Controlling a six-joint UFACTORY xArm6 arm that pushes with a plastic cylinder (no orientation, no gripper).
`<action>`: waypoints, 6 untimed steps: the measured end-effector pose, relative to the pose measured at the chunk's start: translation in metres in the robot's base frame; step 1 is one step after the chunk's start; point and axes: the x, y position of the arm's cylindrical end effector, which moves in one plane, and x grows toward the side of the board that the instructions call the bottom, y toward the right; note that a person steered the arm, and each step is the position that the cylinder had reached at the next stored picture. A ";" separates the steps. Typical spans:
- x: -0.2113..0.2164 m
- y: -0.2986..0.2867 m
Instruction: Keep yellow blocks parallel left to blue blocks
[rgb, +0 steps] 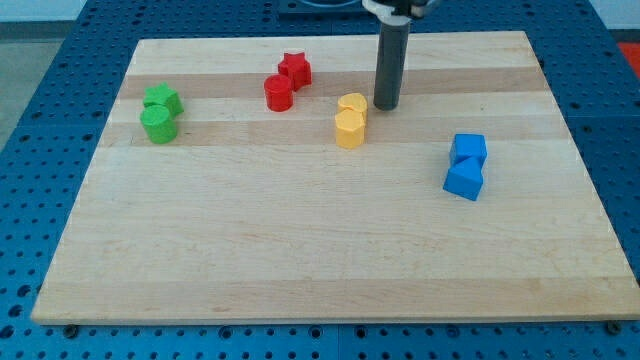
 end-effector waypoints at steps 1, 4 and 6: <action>-0.010 -0.018; 0.048 -0.043; 0.037 -0.043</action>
